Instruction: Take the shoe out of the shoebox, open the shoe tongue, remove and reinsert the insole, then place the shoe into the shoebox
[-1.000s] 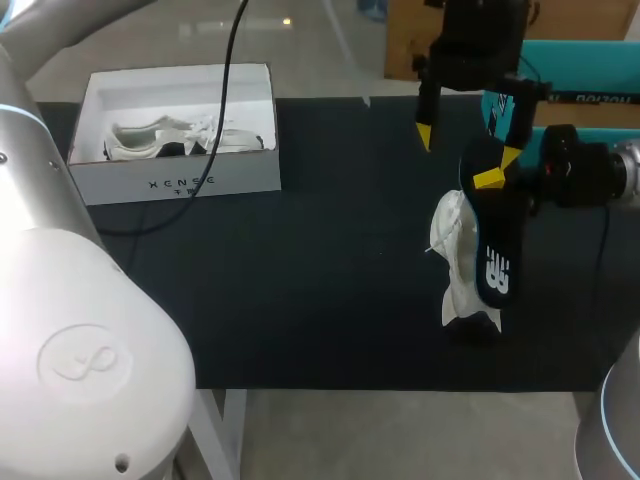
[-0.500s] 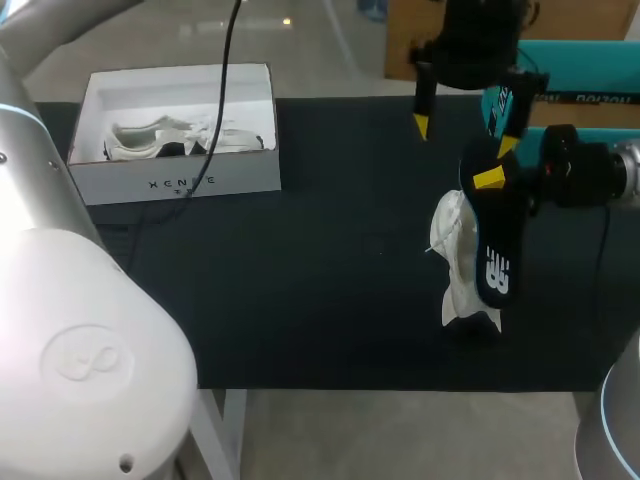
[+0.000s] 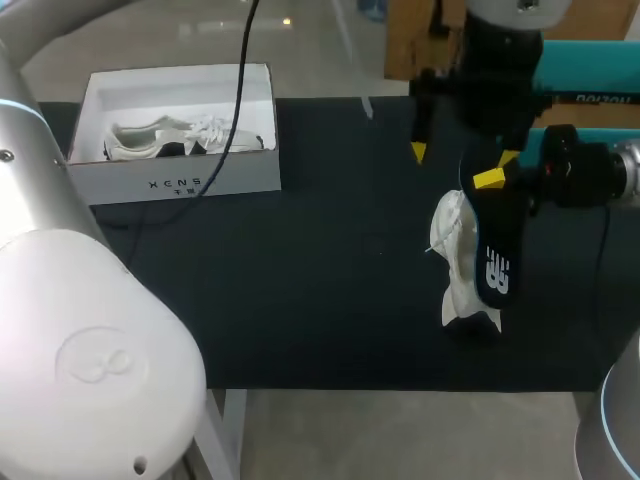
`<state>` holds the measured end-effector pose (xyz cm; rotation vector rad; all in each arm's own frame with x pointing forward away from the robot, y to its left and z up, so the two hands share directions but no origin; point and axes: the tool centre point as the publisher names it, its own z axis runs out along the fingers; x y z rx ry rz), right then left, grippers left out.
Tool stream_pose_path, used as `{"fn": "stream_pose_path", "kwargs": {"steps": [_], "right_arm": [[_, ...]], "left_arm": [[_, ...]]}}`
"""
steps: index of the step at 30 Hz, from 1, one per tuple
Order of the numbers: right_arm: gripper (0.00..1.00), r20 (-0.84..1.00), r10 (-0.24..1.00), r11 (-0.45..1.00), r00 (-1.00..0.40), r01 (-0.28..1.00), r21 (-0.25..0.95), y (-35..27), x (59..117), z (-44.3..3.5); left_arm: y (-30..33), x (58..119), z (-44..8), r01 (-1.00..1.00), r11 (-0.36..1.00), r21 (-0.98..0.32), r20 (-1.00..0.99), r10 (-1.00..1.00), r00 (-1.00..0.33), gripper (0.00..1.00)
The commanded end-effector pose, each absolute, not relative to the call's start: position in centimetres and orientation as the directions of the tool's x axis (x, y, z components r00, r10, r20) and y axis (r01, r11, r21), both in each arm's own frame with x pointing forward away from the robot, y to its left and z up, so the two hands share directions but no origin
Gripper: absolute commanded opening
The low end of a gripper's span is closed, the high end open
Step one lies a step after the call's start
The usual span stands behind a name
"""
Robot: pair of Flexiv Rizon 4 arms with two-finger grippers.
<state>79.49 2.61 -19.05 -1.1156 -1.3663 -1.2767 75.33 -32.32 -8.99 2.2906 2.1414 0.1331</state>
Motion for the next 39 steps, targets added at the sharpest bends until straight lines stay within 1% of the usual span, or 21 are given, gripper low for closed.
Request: {"fn": "stream_pose_path", "kwargs": {"steps": [1, 5, 7, 9, 12, 13, 39], "right_arm": [[0.00, 0.987, 0.025, 0.048, -0.157, 0.987, 0.156, 2.6, 79.5, -19.0], [0.00, 0.987, 0.025, 0.048, -0.157, 0.987, 0.156, 2.6, 79.5, -19.0], [0.00, 0.987, 0.025, 0.048, -0.157, 0.987, 0.156, 2.6, 79.5, -19.0], [0.00, 0.987, 0.025, 0.048, -0.157, 0.987, 0.156, 2.6, 79.5, -19.0], [0.00, 0.987, 0.025, 0.048, -0.157, 0.987, 0.156, 2.6, 79.5, -19.0], [0.00, 0.987, 0.025, 0.048, -0.157, 0.987, 0.156, 2.6, 79.5, -19.0], [0.00, 0.987, 0.025, 0.048, -0.157, 0.987, 0.156, 2.6, 79.5, -19.0]], "left_arm": [[-30.5, 75.4, -10.6, 0.993, -0.068, 0.100, -0.074, 0.994, 0.075, 1.00], [-30.3, 75.5, -11.5, 0.991, -0.053, 0.121, -0.125, 0.990, 0.069, 1.00], [-30.3, 75.5, -11.7, 0.987, -0.059, 0.150, -0.149, 0.985, 0.082, 1.00], [-30.4, 75.7, -11.9, 0.986, -0.067, 0.151, -0.157, 0.983, 0.091, 1.00], [-31.4, 75.7, -10.9, 0.970, -0.120, 0.210, -0.159, 0.975, 0.155, 1.00], [-31.8, 75.7, -10.6, 0.968, -0.153, 0.198, -0.189, 0.963, 0.191, 1.00], [-31.8, 75.7, -10.6, 0.968, -0.153, 0.198, -0.189, 0.963, 0.191, 1.00]]}}
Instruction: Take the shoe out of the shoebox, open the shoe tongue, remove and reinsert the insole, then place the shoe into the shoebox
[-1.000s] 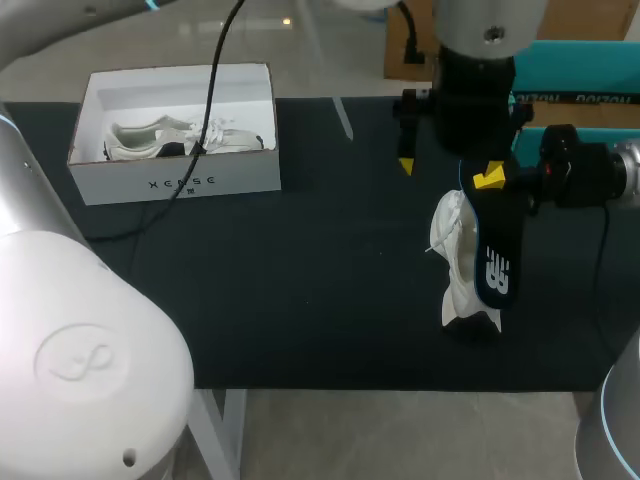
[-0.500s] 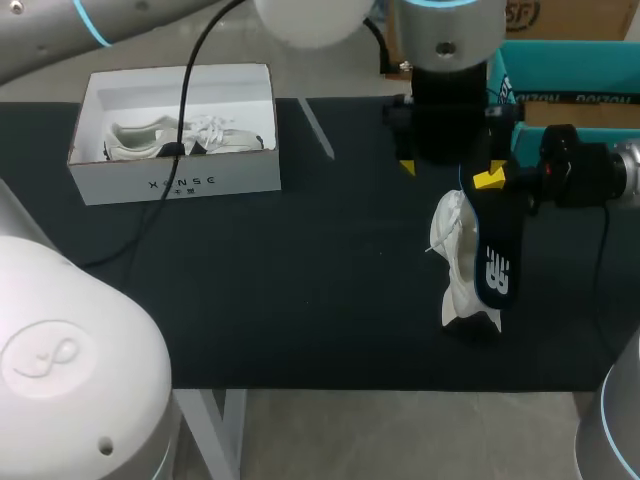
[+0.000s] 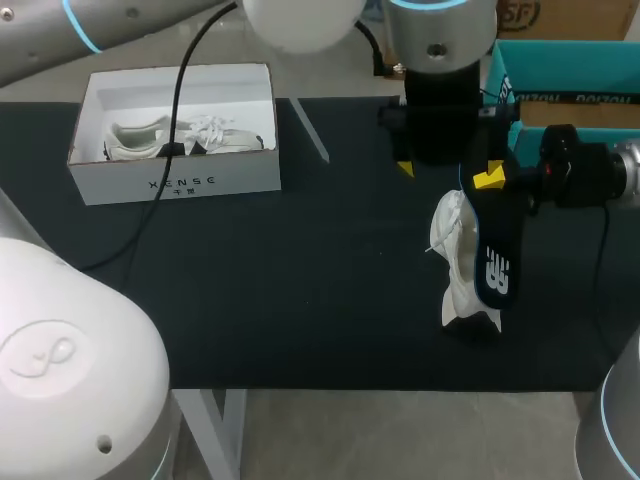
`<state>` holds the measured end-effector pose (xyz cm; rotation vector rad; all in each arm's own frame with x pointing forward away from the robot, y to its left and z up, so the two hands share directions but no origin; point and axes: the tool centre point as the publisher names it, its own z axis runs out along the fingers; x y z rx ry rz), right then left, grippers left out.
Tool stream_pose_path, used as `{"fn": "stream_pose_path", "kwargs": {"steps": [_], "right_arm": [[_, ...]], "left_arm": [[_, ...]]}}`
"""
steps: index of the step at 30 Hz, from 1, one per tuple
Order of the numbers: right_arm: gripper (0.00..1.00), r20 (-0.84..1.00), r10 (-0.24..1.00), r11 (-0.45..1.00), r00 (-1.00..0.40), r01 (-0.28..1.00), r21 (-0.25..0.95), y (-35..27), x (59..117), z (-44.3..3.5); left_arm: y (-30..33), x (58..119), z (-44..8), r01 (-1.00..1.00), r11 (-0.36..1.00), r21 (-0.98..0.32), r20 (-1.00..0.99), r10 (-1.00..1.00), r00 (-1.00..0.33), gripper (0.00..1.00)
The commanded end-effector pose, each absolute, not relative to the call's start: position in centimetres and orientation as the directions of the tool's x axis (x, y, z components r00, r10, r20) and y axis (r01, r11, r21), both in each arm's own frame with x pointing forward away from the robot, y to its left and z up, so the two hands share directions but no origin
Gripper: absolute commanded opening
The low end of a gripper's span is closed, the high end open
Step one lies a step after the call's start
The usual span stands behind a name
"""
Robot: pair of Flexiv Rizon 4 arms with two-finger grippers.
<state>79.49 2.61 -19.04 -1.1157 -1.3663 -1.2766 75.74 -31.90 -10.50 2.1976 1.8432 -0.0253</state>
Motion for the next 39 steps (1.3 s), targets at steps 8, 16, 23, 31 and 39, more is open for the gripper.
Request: {"fn": "stream_pose_path", "kwargs": {"steps": [8, 16, 23, 31, 39], "right_arm": [[0.00, 0.987, 0.025, 0.048, -0.157, 0.987, 0.156, 2.6, 79.5, -19.0], [0.00, 0.987, 0.025, 0.048, -0.157, 0.987, 0.156, 2.6, 79.5, -19.0], [0.00, 0.987, 0.025, 0.048, -0.157, 0.987, 0.156, 2.6, 79.5, -19.0], [0.00, 0.987, 0.025, 0.048, -0.157, 0.987, 0.156, 2.6, 79.5, -19.0], [0.00, 0.987, 0.025, 0.048, -0.157, 0.987, 0.156, 2.6, 79.5, -19.0]], "left_arm": [[-31.8, 75.7, -10.6, 0.968, -0.153, 0.198, -0.189, 0.963, 0.191, 1.00], [-31.9, 75.8, -9.5, 0.963, -0.092, 0.252, -0.351, 0.919, 0.180, 1.00], [-30.1, 75.0, -8.6, 0.977, 0.019, 0.210, -0.727, 0.672, 0.144, 1.00], [-26.7, 75.0, -10.1, 0.993, 0.050, 0.109, -0.962, 0.257, 0.093, 1.00], [-25.2, 74.1, -12.8, 0.993, -0.040, 0.109, -0.992, -0.069, 0.106, 1.00]]}}
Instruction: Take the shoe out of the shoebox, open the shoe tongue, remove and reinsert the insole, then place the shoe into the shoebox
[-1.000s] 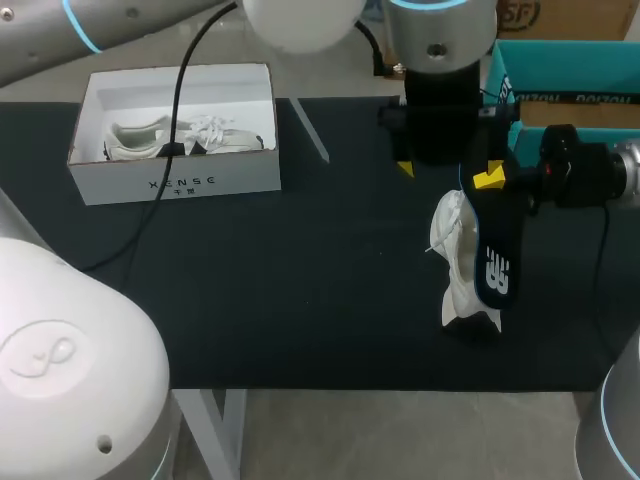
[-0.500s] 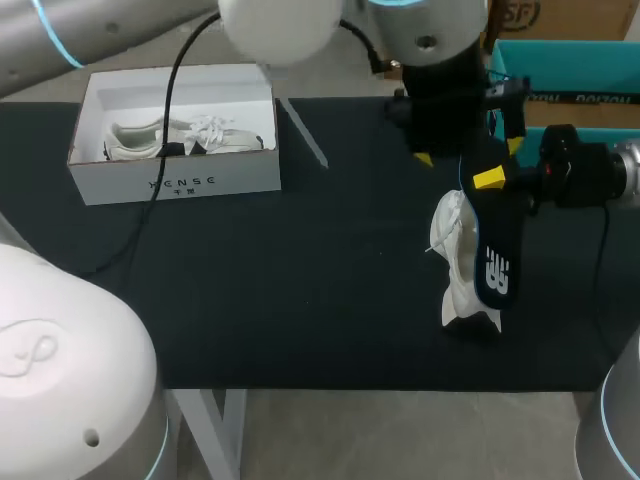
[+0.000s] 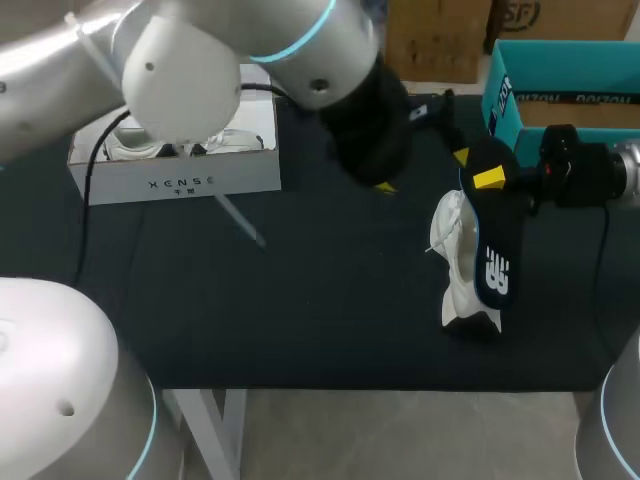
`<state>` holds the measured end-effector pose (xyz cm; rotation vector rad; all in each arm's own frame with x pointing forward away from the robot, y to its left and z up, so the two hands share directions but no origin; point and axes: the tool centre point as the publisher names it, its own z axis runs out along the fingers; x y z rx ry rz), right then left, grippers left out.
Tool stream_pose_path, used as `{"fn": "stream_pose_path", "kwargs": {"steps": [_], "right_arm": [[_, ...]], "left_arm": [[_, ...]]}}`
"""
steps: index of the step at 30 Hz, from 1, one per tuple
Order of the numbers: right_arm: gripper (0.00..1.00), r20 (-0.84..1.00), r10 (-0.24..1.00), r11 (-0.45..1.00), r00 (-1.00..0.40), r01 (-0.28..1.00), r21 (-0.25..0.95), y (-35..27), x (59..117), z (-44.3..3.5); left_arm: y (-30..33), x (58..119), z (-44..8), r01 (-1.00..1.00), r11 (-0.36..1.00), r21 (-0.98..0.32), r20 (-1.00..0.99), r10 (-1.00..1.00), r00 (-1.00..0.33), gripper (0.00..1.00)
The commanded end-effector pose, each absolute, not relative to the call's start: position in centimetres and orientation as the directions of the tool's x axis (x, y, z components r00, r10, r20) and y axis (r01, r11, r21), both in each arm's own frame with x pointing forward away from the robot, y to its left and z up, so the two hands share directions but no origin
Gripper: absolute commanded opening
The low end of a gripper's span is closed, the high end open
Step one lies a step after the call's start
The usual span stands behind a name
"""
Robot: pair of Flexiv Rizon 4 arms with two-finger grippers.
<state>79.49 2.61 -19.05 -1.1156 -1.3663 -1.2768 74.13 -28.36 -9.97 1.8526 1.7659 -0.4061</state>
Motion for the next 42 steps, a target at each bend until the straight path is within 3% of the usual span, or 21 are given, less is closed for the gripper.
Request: {"fn": "stream_pose_path", "kwargs": {"steps": [1, 17, 27, 42], "right_arm": [[0.00, 0.987, 0.025, 0.048, -0.157, 0.987, 0.156, 2.6, 79.5, -19.0], [0.00, 0.987, 0.025, 0.048, -0.157, 0.987, 0.156, 2.6, 79.5, -19.0], [0.00, 0.987, 0.025, 0.048, -0.157, 0.987, 0.156, 2.6, 79.5, -19.0], [0.00, 0.987, 0.025, 0.048, -0.157, 0.987, 0.156, 2.6, 79.5, -19.0]], "left_arm": [[-25.1, 74.1, -13.3, 0.993, -0.039, 0.109, -0.990, -0.089, 0.105, 1.00], [-24.2, 74.5, -15.3, 0.981, -0.103, 0.166, -0.934, -0.336, 0.123, 1.00], [-26.8, 72.8, -15.0, 0.952, -0.181, 0.248, -0.927, -0.328, 0.179, 1.00], [-34.4, 74.4, -16.7, 0.958, -0.124, 0.259, -0.926, -0.313, 0.210, 1.00]]}}
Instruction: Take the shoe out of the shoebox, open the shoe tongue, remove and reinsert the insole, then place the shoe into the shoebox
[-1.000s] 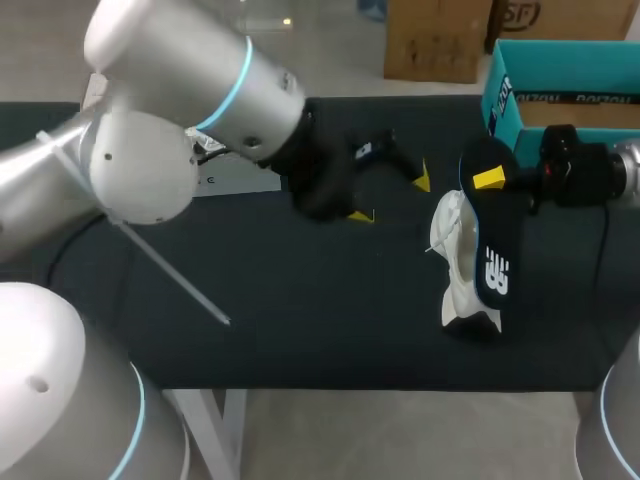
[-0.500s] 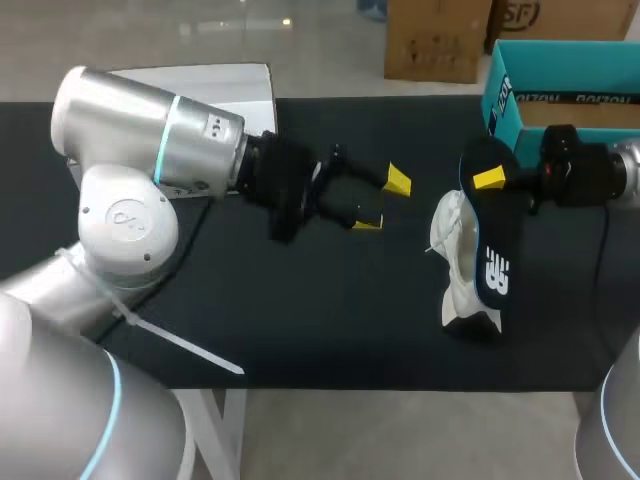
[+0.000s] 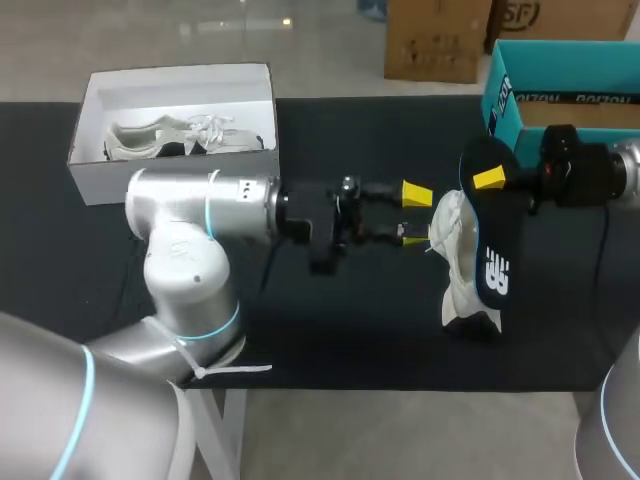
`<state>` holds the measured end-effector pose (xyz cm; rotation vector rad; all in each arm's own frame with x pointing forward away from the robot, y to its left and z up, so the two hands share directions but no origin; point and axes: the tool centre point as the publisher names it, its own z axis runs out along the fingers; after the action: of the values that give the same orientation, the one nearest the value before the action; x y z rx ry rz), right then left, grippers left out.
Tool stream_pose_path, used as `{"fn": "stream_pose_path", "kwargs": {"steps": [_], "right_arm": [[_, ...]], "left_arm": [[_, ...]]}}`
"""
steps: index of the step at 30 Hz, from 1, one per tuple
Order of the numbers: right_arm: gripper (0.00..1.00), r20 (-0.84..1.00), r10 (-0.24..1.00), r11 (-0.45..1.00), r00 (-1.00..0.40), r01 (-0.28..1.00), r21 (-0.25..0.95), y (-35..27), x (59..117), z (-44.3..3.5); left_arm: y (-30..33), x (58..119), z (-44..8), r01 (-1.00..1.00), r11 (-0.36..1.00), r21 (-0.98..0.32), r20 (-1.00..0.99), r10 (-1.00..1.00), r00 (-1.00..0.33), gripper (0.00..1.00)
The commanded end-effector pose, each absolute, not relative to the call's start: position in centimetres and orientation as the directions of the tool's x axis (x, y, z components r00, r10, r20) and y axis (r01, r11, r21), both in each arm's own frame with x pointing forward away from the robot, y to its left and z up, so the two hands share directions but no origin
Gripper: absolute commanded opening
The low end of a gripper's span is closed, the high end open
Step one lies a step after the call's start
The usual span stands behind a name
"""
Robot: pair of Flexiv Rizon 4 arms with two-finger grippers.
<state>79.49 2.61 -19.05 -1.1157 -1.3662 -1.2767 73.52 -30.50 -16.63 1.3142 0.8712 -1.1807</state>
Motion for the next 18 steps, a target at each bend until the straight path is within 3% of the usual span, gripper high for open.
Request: {"fn": "stream_pose_path", "kwargs": {"steps": [1, 18], "right_arm": [[0.00, 0.987, 0.025, 0.048, -0.157, 0.987, 0.156, 2.6, 79.5, -19.0], [0.00, 0.987, 0.025, 0.048, -0.157, 0.987, 0.156, 2.6, 79.5, -19.0]], "left_arm": [[-35.0, 74.5, -16.7, 0.956, -0.124, 0.264, -0.928, -0.302, 0.217, 1.00], [-39.6, 76.6, -17.6, 0.952, -0.134, 0.276, -0.950, -0.188, 0.249, 1.00]]}}
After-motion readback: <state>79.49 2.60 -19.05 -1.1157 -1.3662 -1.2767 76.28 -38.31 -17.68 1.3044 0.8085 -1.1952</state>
